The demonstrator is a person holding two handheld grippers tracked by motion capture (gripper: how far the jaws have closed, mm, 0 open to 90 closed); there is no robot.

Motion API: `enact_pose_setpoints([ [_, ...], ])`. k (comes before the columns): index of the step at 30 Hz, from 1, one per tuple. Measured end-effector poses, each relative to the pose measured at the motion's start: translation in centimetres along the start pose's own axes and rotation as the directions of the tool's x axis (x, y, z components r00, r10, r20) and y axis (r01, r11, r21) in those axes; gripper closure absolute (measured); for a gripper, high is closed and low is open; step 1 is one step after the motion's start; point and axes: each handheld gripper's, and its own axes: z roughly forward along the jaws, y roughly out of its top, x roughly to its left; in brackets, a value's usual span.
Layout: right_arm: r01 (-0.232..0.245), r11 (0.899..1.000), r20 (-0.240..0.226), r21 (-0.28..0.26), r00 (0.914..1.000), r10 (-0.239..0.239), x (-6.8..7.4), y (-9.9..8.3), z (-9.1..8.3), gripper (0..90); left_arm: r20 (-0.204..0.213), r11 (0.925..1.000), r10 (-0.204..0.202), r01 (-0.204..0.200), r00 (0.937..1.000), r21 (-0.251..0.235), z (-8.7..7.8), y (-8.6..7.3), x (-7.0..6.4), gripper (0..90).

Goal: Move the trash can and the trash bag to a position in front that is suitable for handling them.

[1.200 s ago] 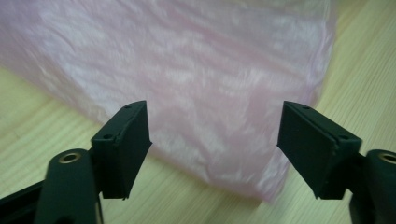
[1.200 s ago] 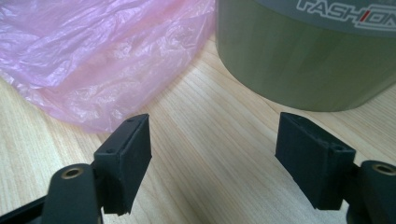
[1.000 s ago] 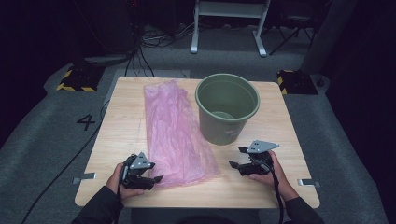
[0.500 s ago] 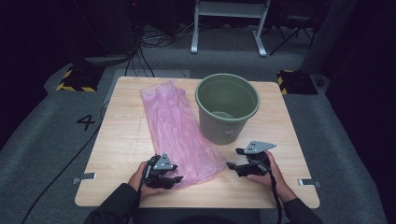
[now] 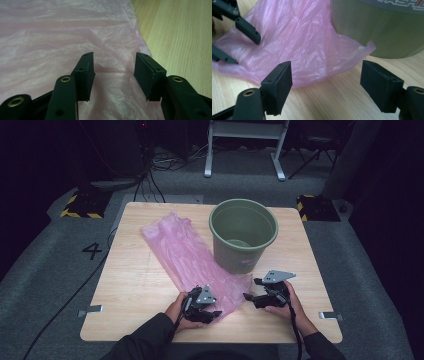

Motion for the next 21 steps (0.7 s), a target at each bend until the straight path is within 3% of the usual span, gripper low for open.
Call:
enact_pose_setpoints([
  [7,-0.038,0.999,-0.002,-0.008,0.9993,0.038,-0.6,0.1,0.3,24.3,0.015,0.9993,0.036,-0.036,0.9993,0.008,1.5,1.4,-1.1,48.7],
  [11,-0.024,1.000,0.011,0.011,0.9997,0.023,-0.4,0.4,1.1,24.1,0.021,0.9989,0.045,-0.046,0.9987,0.013,1.9,1.7,-1.4,40.8],
  [14,-0.009,0.999,0.026,0.034,0.9996,0.008,-0.1,0.4,1.9,26.5,0.003,0.9991,0.042,-0.042,0.9991,0.003,1.7,1.7,-1.4,31.7],
  [19,0.010,0.998,0.045,0.060,0.9989,-0.013,-0.1,0.4,2.5,48.2,-0.018,0.9979,0.034,-0.035,0.9993,-0.055,0.0,1.7,-1.5,23.6],
  [21,0.011,0.997,0.048,0.071,0.9987,-0.015,-0.2,0.3,2.6,56.2,-0.028,0.9966,0.052,-0.054,0.9983,-0.063,-1.2,1.6,-1.4,22.3],
])
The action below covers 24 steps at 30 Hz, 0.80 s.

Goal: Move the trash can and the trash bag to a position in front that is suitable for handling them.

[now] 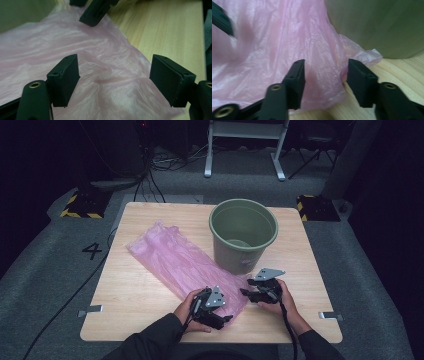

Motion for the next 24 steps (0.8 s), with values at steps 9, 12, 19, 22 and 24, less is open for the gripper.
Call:
enact_pose_setpoints([
  [9,0.011,1.000,0.020,0.017,0.9997,-0.011,-0.7,-0.3,0.0,75.0,-0.149,0.9997,-0.017,0.019,0.9887,0.014,-6.0,-2.9,3.8,21.4],
  [12,0.003,1.000,0.026,0.015,0.9996,-0.004,-1.3,-0.5,-0.1,79.7,-0.155,0.9957,-0.088,0.092,0.9840,0.013,-7.4,-4.9,6.4,21.8],
  [19,-0.013,1.000,0.054,0.008,0.9985,0.013,-2.8,-0.6,-0.1,82.3,-0.170,0.9829,-0.178,0.183,0.9693,0.016,-7.9,-7.0,9.4,24.9],
  [22,-0.011,1.000,0.070,0.010,0.9975,0.011,-3.3,-0.5,-0.1,82.3,-0.145,0.9875,-0.138,0.147,0.9798,0.056,-7.1,-6.6,8.9,24.9],
  [24,-0.020,1.000,0.070,0.010,0.9973,0.019,-3.8,-0.5,0.0,82.2,-0.151,0.9873,-0.122,0.136,0.9811,0.083,-6.4,-6.2,8.5,23.9],
])
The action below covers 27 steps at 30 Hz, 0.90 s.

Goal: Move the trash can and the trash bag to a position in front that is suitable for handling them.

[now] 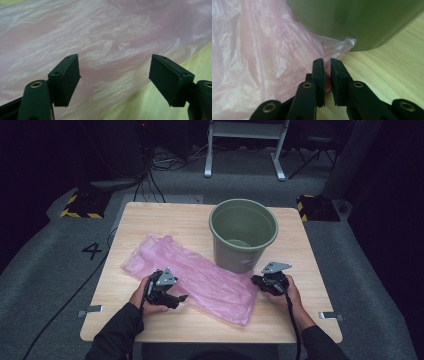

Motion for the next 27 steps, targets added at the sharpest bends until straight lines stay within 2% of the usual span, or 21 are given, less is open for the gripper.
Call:
enact_pose_setpoints([
  [3,0.001,1.000,0.001,-0.002,1.0000,-0.001,-0.6,0.0,0.1,81.1,0.022,0.9999,0.014,-0.014,0.9997,0.001,0.6,0.4,-0.2,23.5],
  [7,-0.013,1.000,0.004,-0.012,0.9999,0.013,-1.2,-0.1,0.1,79.2,0.031,0.9996,0.027,-0.027,0.9991,0.008,1.2,0.6,-0.4,23.2],
  [10,-0.008,1.000,0.007,-0.012,0.9999,0.008,-1.4,-0.1,0.1,78.1,0.019,0.9992,0.032,-0.033,0.9993,0.021,1.8,0.8,-0.7,23.0],
  [11,-0.002,1.000,0.011,-0.012,0.9999,0.003,-1.4,-0.1,0.1,78.0,-0.002,0.9992,0.036,-0.035,0.9994,0.019,2.0,0.8,-0.8,22.8],
  [12,0.001,1.000,0.011,-0.010,0.9999,-0.001,-1.4,-0.1,0.1,78.0,-0.004,0.9993,0.029,-0.029,0.9996,0.022,2.1,0.9,-0.8,23.5],
  [13,0.001,1.000,0.010,-0.009,0.9999,-0.001,-1.4,0.0,0.2,78.0,0.005,0.9992,0.034,-0.034,0.9994,0.023,2.3,1.0,-0.9,23.5],
  [16,-0.004,1.000,0.009,-0.010,1.0000,0.004,-1.5,0.1,0.3,76.9,-0.006,0.9983,0.044,-0.044,0.9990,0.039,3.0,1.3,-1.2,22.4],
  [21,0.001,1.000,0.002,-0.011,1.0000,0.000,-1.5,0.1,0.3,76.7,-0.005,0.9990,0.037,-0.037,0.9993,0.023,3.7,1.8,-1.2,18.3],
  [25,0.003,1.000,-0.001,-0.013,1.0000,-0.003,-1.5,0.1,0.3,76.2,-0.018,0.9985,0.055,-0.055,0.9983,0.002,4.2,2.0,-1.4,16.0],
  [27,0.005,1.000,-0.006,-0.015,1.0000,-0.005,-1.5,0.1,0.4,75.4,-0.020,0.9992,0.040,-0.040,0.9990,-0.004,4.5,2.2,-1.4,16.0],
])
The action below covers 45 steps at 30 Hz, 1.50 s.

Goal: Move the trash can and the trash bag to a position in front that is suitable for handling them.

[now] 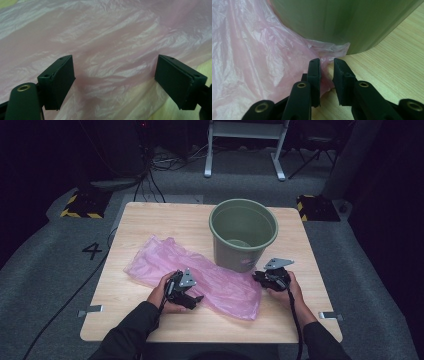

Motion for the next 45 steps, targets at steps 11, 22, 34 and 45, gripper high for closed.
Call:
enact_pose_setpoints([
  [11,-0.014,1.000,-0.007,0.000,0.9999,0.014,-0.1,-0.1,0.0,47.8,0.038,0.9965,-0.075,0.076,0.9965,-0.034,0.2,-0.1,0.9,41.7],
  [22,-0.028,0.999,0.014,-0.022,0.9995,0.028,-0.2,-0.9,-2.2,25.2,0.017,0.9966,-0.061,0.061,0.9980,-0.054,0.0,-0.3,0.6,77.2],
  [34,-0.152,0.988,0.138,-0.016,0.9786,0.153,-3.7,-2.9,-4.2,25.6,-0.014,0.9975,-0.043,0.042,0.9990,-0.057,-0.5,-0.7,0.4,86.9],
  [45,-0.149,0.988,0.160,0.027,0.9767,0.143,-3.9,-3.1,-3.3,19.8,-0.033,0.9934,-0.059,0.056,0.9977,-0.101,-2.1,-1.2,0.8,88.8],
])
